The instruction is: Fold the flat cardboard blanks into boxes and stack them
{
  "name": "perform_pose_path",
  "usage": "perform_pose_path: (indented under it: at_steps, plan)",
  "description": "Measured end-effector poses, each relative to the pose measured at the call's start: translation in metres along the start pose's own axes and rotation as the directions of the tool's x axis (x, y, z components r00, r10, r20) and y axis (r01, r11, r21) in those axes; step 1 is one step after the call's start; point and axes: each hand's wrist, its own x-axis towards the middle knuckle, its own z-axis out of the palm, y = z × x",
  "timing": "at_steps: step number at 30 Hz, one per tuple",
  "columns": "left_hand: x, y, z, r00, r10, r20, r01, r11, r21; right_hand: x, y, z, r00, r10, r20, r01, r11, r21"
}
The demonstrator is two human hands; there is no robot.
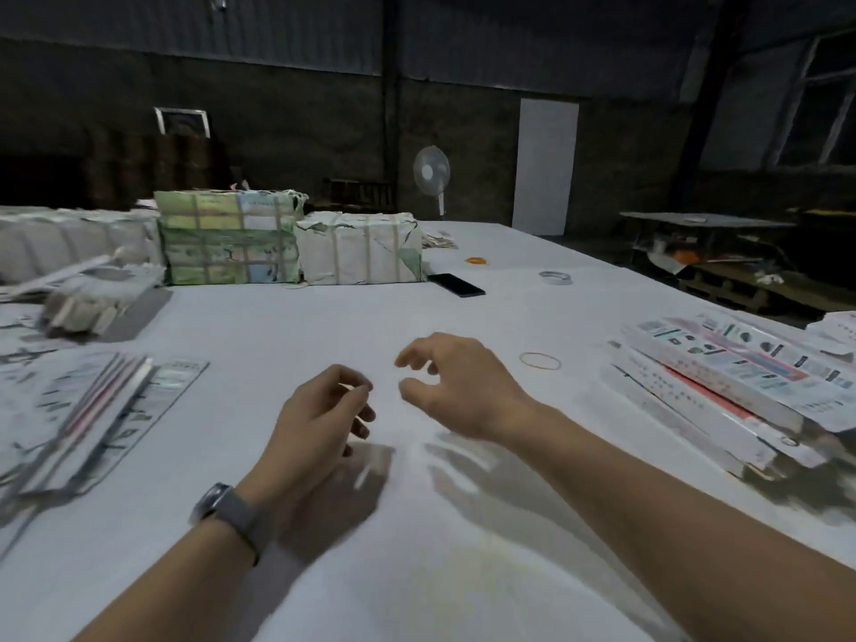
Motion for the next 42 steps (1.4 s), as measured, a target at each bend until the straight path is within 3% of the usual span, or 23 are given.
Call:
perform_pose_path:
  at_steps: [6,9,13,17,21,23,25,27,32,36,39,42]
  plan:
    - [0.011,-0.008,-0.023,0.973,-0.029,-0.230,0.071,0.982,0.174,0.031,-0.040,0.075,0.999,-0.040,-0.037,0.048,0.962,0.268]
    - [0.014,-0.013,-0.033,0.952,0.018,-0.304,0.093,0.933,0.347,0.024,-0.033,0.096,0.996,-0.089,-0.019,0.091,0.954,0.285]
    - [0.017,-0.009,-0.050,0.926,0.112,-0.361,0.135,0.795,0.591,0.022,-0.027,0.098,0.990,-0.142,-0.021,0.142,0.940,0.309]
    - [0.023,-0.010,-0.102,0.835,0.157,-0.527,0.332,0.619,0.712,0.023,-0.023,0.101,0.988,-0.155,0.000,0.147,0.938,0.313]
    - [0.025,-0.032,-0.142,0.793,-0.145,-0.592,0.594,0.402,0.697,0.021,-0.022,0.101,0.986,-0.167,0.020,0.151,0.932,0.330]
    - [0.024,-0.041,-0.142,0.772,-0.278,-0.571,0.634,0.279,0.722,0.021,-0.022,0.101,0.983,-0.179,0.029,0.160,0.931,0.327]
    - [0.023,-0.040,-0.135,0.802,-0.282,-0.526,0.588,0.226,0.776,0.022,-0.022,0.100,0.982,-0.183,0.036,0.161,0.930,0.331]
    - [0.024,-0.037,-0.123,0.856,-0.200,-0.476,0.512,0.205,0.834,0.022,-0.023,0.100,0.982,-0.185,0.042,0.161,0.928,0.337]
    - [0.021,-0.030,-0.106,0.911,-0.017,-0.411,0.402,0.252,0.880,0.022,-0.023,0.101,0.979,-0.199,0.048,0.171,0.923,0.345]
    - [0.020,-0.034,-0.110,0.900,-0.113,-0.420,0.435,0.197,0.879,0.022,-0.022,0.101,0.979,-0.200,0.040,0.173,0.920,0.352]
    - [0.021,-0.037,-0.110,0.929,-0.066,-0.365,0.371,0.152,0.916,0.021,-0.023,0.100,0.978,-0.205,0.049,0.175,0.920,0.351]
    - [0.025,-0.039,-0.104,0.958,-0.043,-0.283,0.286,0.187,0.940,0.021,-0.023,0.100,0.977,-0.205,0.050,0.175,0.919,0.353]
